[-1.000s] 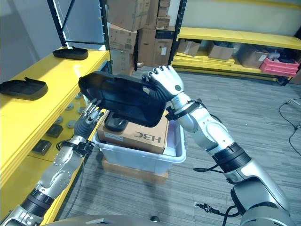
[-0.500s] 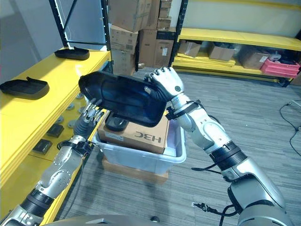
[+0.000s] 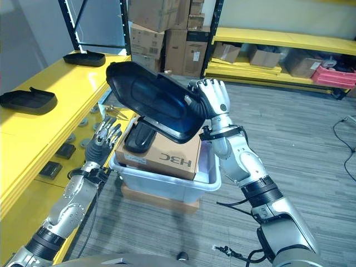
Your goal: Move parts from the plastic box to the shelf.
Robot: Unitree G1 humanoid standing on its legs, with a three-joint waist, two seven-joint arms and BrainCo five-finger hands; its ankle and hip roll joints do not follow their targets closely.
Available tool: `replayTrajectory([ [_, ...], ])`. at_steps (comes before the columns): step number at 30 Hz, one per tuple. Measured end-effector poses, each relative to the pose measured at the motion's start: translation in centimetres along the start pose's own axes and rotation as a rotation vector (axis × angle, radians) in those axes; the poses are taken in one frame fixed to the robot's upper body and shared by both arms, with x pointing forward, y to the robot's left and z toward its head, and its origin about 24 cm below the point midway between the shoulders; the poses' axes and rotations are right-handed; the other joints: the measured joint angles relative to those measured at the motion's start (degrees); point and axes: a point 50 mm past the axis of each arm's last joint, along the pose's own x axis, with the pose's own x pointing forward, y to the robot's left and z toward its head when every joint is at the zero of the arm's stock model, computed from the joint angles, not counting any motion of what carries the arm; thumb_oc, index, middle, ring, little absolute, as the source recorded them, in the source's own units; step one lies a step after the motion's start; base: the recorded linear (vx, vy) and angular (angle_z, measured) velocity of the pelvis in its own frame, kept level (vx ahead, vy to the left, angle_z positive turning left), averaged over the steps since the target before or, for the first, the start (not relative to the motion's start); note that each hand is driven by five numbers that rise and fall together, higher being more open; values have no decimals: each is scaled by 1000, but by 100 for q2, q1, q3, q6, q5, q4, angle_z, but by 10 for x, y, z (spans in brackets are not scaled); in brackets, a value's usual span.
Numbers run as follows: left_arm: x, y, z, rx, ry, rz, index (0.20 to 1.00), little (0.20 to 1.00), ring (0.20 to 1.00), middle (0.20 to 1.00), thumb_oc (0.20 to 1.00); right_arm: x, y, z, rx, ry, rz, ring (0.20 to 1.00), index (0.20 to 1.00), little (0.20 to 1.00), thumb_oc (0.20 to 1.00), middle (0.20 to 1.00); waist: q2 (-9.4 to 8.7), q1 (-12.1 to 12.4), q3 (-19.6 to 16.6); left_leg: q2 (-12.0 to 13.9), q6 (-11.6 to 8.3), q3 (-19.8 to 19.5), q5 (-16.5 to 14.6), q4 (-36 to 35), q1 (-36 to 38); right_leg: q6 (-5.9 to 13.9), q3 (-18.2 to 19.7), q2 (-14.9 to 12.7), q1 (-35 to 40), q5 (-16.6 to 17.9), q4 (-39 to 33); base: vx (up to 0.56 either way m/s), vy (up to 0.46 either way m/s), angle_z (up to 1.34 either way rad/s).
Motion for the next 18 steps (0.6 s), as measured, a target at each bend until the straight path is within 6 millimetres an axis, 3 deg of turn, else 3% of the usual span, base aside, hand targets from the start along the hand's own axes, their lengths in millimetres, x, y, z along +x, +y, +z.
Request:
replayTrajectory([
  [2, 0, 1, -3, -6, 9, 20, 1000, 1000, 1000, 1000, 1000, 2, -5, 9, 12, -35, -32, 200, 200, 200, 200, 200, 2, -7, 9, 0, 0, 2, 0, 0, -4, 0, 3, 2, -5, 0, 0, 0, 0, 0],
  [9, 0, 2, -5, -25, 19, 40, 1000, 1000, 1000, 1000, 1000, 2, -4, 10, 17, -39, -33, 200, 200, 200, 200, 200, 3, -15, 10, 0, 12, 7, -7, 0, -2, -1, 9, 0, -6, 0, 0, 0, 0, 0],
  [18, 4, -6, -7, -81, 36, 7, 1000, 1000, 1000, 1000, 1000, -4, 12, 27, 57, -104, 45, 200, 200, 200, 200, 200, 15, -111, 17, 1, 11, 67, -7, 0, 20, -6, 21, 1, -16, 6, 0, -2, 0, -1],
])
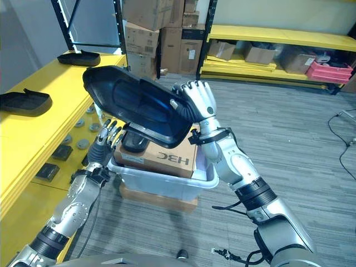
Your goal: Move parts from the plastic box to the shelf.
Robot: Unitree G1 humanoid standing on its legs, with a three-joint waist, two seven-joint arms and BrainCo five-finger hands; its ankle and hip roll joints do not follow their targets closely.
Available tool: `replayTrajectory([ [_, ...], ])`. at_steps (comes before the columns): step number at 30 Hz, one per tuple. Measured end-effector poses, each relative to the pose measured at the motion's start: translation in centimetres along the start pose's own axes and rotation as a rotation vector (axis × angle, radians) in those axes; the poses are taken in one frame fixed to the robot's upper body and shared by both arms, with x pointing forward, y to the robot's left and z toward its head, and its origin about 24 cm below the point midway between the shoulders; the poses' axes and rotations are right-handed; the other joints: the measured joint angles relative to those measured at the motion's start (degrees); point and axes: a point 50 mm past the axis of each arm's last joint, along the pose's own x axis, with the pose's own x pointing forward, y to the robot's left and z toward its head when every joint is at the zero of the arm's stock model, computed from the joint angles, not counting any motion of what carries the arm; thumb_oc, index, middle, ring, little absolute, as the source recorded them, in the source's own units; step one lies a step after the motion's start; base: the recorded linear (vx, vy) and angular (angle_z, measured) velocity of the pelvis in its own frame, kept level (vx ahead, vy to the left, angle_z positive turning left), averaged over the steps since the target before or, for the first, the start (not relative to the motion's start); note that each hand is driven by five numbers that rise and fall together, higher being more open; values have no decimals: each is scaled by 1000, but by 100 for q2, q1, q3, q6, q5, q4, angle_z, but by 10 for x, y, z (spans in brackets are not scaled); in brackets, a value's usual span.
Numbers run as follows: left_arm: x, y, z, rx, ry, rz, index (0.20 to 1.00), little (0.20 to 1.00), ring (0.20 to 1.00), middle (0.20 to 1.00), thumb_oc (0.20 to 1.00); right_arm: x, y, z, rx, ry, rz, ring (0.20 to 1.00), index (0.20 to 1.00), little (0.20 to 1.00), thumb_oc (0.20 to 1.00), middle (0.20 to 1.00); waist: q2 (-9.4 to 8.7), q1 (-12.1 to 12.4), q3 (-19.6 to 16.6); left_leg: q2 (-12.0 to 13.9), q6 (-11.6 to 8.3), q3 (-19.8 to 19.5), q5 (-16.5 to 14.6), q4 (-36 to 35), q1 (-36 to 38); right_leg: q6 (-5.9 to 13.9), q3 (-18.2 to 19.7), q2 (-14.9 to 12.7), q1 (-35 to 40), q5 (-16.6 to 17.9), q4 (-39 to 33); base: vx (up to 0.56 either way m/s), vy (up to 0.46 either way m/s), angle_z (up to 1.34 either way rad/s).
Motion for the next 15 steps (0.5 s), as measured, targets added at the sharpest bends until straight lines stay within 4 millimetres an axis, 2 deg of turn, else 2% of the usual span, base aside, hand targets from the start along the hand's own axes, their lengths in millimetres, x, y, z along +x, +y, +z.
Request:
replayTrajectory([
  [10, 0, -3, -3, -56, 15, -8, 1000, 1000, 1000, 1000, 1000, -1, 15, 18, 61, -72, 81, 200, 200, 200, 200, 200, 4, -4, 2, 0, -8, 28, 5, 0, 26, -1, 9, -1, 13, 2, 0, -1, 0, -1],
  [14, 1, 1, -9, -68, 37, 16, 1000, 1000, 1000, 1000, 1000, 13, 18, 37, 91, -159, 104, 200, 200, 200, 200, 200, 6, -1, 1, 1, -19, 31, 12, 0, 46, -4, 9, 1, 28, 5, 0, 0, 0, 0],
  [15, 2, 1, -10, -81, 39, 21, 950, 950, 950, 950, 950, 17, 17, 40, 86, -178, 109, 200, 200, 200, 200, 200, 4, 25, 2, 0, -19, 31, 12, 0, 42, -9, 8, 0, 27, 9, 0, 0, 0, 0],
])
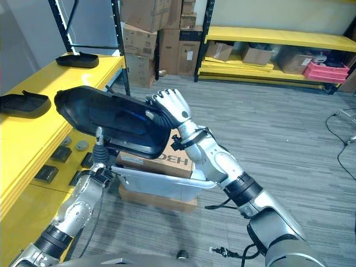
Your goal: Move parts from the plastic box to the shelf.
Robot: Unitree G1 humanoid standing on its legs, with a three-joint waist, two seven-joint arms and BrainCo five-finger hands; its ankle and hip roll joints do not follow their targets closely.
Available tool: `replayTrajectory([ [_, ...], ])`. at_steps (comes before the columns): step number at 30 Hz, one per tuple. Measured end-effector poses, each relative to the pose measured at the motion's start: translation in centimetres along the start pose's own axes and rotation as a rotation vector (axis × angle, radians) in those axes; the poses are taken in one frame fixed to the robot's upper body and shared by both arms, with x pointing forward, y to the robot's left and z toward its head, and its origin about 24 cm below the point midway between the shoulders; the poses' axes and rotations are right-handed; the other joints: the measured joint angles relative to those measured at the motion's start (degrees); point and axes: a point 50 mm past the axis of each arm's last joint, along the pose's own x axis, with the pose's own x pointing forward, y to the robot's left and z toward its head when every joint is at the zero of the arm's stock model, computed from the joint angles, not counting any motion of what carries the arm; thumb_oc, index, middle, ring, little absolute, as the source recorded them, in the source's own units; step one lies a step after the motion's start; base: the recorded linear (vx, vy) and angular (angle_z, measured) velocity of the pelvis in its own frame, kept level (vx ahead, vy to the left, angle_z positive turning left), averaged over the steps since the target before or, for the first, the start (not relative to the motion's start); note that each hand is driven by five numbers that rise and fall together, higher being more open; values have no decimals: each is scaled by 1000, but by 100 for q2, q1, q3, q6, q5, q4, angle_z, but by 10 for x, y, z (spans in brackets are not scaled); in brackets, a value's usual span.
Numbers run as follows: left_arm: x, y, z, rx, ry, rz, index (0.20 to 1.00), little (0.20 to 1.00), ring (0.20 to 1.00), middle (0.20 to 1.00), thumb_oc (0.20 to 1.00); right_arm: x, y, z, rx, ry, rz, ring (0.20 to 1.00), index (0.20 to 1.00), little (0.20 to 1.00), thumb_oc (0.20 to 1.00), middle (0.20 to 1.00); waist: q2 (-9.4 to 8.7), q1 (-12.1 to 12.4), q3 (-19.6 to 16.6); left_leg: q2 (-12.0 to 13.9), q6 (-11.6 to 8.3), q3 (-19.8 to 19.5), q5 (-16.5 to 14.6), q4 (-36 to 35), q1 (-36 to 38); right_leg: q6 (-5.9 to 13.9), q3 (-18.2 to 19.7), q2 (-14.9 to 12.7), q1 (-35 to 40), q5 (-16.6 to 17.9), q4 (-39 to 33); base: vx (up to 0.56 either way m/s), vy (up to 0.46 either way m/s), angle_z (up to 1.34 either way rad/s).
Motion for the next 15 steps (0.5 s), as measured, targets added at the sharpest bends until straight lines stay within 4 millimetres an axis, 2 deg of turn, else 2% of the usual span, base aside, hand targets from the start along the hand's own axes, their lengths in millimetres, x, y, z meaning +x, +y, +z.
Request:
replayTrajectory([
  [1, 0, 1, -1, -18, -2, 10, 514, 514, 514, 514, 514, 3, 1, 4, 0, -22, 6, 200, 200, 200, 200, 200, 0, 18, -1, 0, 0, -1, 0, 0, 1, 0, -2, 0, 2, 0, 0, 0, 0, 0],
  [2, 1, 4, -1, -20, -7, 24, 200, 200, 200, 200, 200, 4, 2, 6, 3, -34, 11, 200, 200, 200, 200, 200, -1, 20, -1, 2, 0, -2, 0, 0, 2, 0, -2, 2, 3, 0, 0, 0, 0, 0],
  [5, 2, 12, 2, -51, -31, 75, 200, 200, 200, 200, 200, 3, 8, 12, 21, -51, 45, 200, 200, 200, 200, 200, -6, 41, 0, 2, -3, -1, 1, 0, -5, -2, -4, 0, -2, 1, 0, 0, 0, 0],
  [15, 2, 17, 5, -62, -76, 116, 200, 200, 200, 200, 200, 3, 15, 17, 87, -55, 82, 200, 200, 200, 200, 200, -41, 87, -7, 1, -13, 0, 8, 0, -4, -2, -3, 2, -4, 2, 1, 0, 0, 0],
])
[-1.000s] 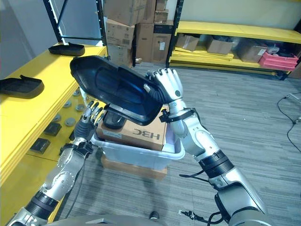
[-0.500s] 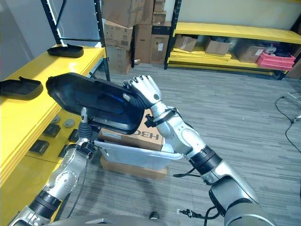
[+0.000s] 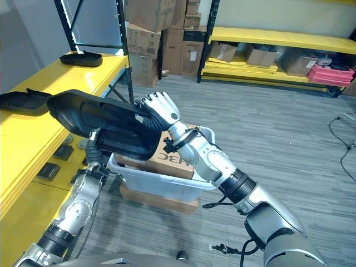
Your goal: Move parts from the plastic box to the shelf.
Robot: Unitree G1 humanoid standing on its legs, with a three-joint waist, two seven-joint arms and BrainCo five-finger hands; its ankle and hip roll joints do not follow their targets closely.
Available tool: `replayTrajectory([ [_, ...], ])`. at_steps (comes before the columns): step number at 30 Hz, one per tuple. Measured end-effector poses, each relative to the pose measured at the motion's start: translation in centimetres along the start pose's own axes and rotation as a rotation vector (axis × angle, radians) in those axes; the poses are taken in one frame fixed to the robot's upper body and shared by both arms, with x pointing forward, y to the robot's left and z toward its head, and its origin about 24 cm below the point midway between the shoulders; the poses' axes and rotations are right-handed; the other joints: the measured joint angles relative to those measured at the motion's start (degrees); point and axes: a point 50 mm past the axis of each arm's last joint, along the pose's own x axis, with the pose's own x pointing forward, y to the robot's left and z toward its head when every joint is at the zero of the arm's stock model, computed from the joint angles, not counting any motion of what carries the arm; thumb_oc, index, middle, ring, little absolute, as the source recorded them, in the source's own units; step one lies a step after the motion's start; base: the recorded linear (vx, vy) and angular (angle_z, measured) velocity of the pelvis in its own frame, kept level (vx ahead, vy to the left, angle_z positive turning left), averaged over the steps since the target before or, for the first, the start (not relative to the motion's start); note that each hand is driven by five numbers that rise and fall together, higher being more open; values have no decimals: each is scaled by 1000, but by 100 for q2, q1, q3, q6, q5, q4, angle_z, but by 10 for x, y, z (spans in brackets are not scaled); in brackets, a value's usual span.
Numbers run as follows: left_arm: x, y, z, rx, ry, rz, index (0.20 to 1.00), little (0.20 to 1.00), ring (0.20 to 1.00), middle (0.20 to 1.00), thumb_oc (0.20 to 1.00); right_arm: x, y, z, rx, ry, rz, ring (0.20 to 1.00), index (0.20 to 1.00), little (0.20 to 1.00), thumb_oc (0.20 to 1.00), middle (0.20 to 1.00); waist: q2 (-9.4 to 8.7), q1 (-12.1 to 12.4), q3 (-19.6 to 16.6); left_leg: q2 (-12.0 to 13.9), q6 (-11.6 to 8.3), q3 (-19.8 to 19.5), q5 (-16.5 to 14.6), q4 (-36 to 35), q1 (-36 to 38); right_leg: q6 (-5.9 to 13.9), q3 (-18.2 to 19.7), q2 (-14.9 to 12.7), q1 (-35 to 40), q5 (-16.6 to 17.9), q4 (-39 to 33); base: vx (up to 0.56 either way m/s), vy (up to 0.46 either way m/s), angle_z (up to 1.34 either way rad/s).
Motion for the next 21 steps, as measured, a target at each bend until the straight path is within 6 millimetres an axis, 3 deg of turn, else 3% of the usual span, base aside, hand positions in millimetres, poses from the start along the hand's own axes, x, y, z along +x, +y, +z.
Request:
replayTrajectory([
  [7, -2, 3, 1, -13, -32, 24, 200, 200, 200, 200, 200, 3, 7, 3, 90, 27, 2, 200, 200, 200, 200, 200, -99, -23, -17, -1, -3, 7, 2, 0, -3, 0, 6, -3, -9, 2, 0, 0, 0, 0],
  [8, -2, 4, 2, 0, -44, 30, 200, 200, 200, 200, 200, 3, 9, 4, 122, 37, 2, 316, 316, 316, 316, 316, -129, -24, -28, -1, -3, 6, 2, 0, -4, -1, 4, -2, -8, 1, 0, 0, 0, 0],
  [9, -3, 6, 3, 29, -59, 40, 200, 200, 200, 200, 200, 2, 10, 4, 146, 45, 6, 1000, 1000, 1000, 1000, 1000, -138, -18, -29, -4, -3, 7, 2, 0, -4, -2, 5, -5, -8, 4, 0, 0, 0, 0],
  [14, -2, 19, 28, 236, -188, 103, 200, 200, 200, 200, 200, -8, 18, 7, 296, 59, 38, 1000, 1000, 1000, 1000, 1000, -153, -27, -39, -1, -7, 6, 5, 0, -2, -12, 3, 0, -6, 11, 0, 0, 0, 0],
  [17, -4, 29, 57, 535, -312, 139, 200, 200, 200, 200, 200, -34, 38, 11, 412, 108, 92, 1000, 1000, 1000, 1000, 1000, -156, -19, -41, -6, -6, 10, 3, -2, -10, -3, 4, -14, -11, 6, 0, 6, 6, 1],
  [21, -9, 33, 76, 926, -420, 164, 200, 200, 200, 200, 200, -68, 41, -5, 501, 278, 17, 1000, 1000, 1000, 1000, 1000, -142, -13, -32, -4, 26, 16, -19, -24, -47, 1, 6, -19, -38, 2, 0, 3, 4, 1],
])
